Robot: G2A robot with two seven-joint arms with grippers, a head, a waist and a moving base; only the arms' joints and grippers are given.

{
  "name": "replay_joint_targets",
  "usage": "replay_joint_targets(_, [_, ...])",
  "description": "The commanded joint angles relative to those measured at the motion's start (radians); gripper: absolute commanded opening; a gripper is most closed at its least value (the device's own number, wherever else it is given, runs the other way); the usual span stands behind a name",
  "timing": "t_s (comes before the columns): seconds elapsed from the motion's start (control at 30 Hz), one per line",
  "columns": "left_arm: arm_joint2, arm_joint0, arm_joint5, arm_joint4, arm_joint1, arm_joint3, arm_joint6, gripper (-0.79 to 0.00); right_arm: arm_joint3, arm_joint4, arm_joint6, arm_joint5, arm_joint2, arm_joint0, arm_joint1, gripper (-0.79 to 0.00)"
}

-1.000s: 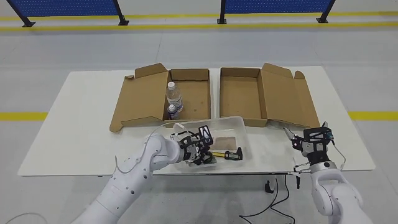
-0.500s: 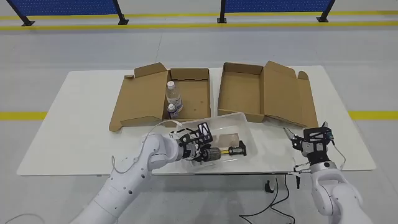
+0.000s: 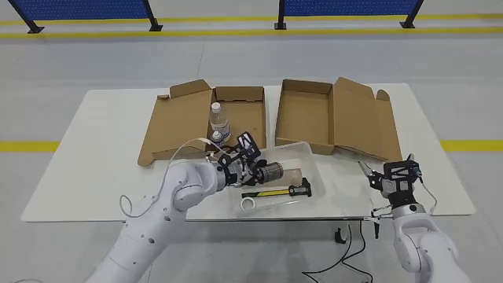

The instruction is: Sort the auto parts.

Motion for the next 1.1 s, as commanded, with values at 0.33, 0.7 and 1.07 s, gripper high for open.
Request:
replay_joint_targets(0.33, [-0.064,0.049,-0.005,-0.087,0.021,-0.116,-0.056,-0.785,0.000,0.000,0.000,0.000,0.000,0.000,0.000,0.000])
replay_joint_targets(0.7, [-0.048,-0.008,0.083,0.003,0.016,-0.054,0.027,-0.785,0.000,0.000,0.000,0.000,0.000,0.000,0.000,0.000])
replay_joint_targets(1.07, [0.106,-0.207,0.271,0.233,-0.036,0.190,0.126,-0.785,0.000,0.000,0.000,0.000,0.000,0.000,0.000,0.000])
